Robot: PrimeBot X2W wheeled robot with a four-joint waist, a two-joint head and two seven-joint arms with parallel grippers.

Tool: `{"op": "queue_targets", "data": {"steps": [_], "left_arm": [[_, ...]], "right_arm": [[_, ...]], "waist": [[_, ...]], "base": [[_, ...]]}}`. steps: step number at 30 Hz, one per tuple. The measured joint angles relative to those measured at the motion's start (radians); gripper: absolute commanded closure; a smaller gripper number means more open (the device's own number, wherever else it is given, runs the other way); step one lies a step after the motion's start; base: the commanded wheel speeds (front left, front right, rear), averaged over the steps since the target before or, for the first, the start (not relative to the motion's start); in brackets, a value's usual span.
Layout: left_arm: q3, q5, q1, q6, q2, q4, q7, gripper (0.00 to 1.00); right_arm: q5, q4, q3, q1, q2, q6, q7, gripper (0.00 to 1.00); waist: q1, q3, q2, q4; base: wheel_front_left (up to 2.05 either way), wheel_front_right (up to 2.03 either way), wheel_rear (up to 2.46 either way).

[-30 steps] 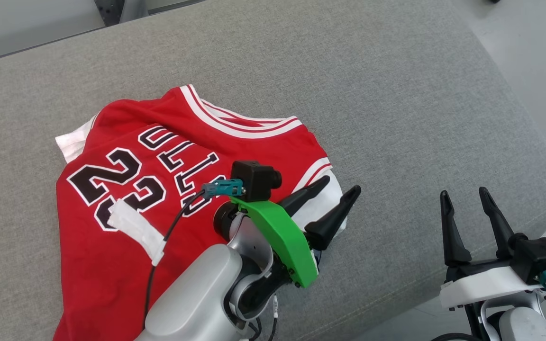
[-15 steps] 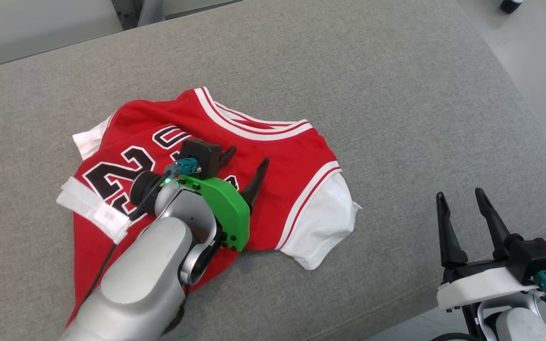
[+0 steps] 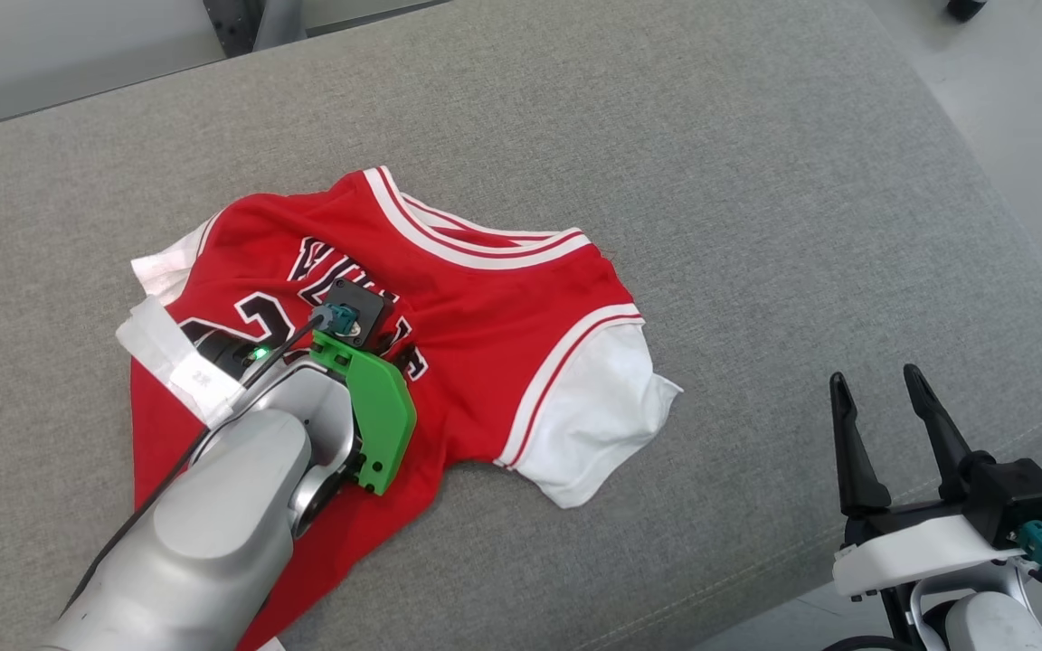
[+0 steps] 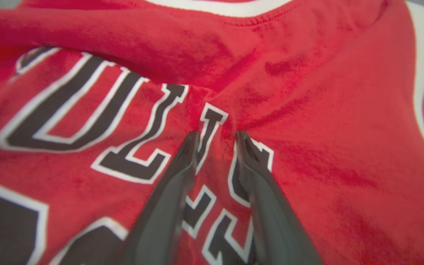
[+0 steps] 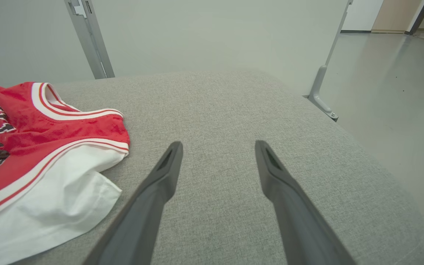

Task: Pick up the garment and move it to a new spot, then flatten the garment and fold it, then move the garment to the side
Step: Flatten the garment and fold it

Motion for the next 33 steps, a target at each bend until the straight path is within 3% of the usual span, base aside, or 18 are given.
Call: {"op": "queue_targets", "data": {"steps": [6, 18, 20, 21, 27, 33], "left_arm": [[-0.001, 0.017, -0.027, -0.009, -0.001, 0.036, -0.074, 1.0], [0.046, 0.03, -0.103, 0.037, 0.001, 0.134, -0.229, 1.0], [0.057, 0.013, -0.101, 0.033, -0.012, 0.14, -0.245, 0.49], [0.072, -0.004, -0.095, 0.032, -0.021, 0.136, -0.26, 0.0], [0.178, -0.106, -0.038, 0.052, -0.034, 0.009, -0.389, 0.0], [0.243, -0.118, 0.106, 0.127, 0.039, -0.23, -0.477, 0.0]], "right_arm": [[0.0, -0.002, -0.005, -0.002, 0.0, 0.0, 0.0, 0.0], [-0.002, 0.009, 0.002, -0.005, 0.0, 0.0, 0.0, 0.0], [-0.005, 0.011, 0.0, -0.005, 0.0, 0.0, 0.0, 0.0], [-0.006, 0.011, -0.001, -0.005, 0.0, 0.0, 0.0, 0.0], [-0.034, -0.025, -0.036, 0.008, 0.0, 0.0, 0.0, 0.0], [-0.075, -0.085, -0.08, 0.021, 0.0, 0.0, 0.0, 0.0]], "waist": [[0.0, 0.003, 0.0, 0.007], [0.0, -0.007, 0.0, 0.016], [0.0, -0.012, 0.0, 0.016], [0.0, -0.015, 0.0, 0.017], [0.0, -0.035, 0.0, 0.033], [0.0, -0.066, 0.0, 0.071]], "base": [[0.0, 0.0, 0.0], [0.0, 0.0, 0.0], [0.0, 0.0, 0.0], [0.0, 0.0, 0.0], [0.0, 0.0, 0.0], [0.0, 0.0, 0.0]]}}
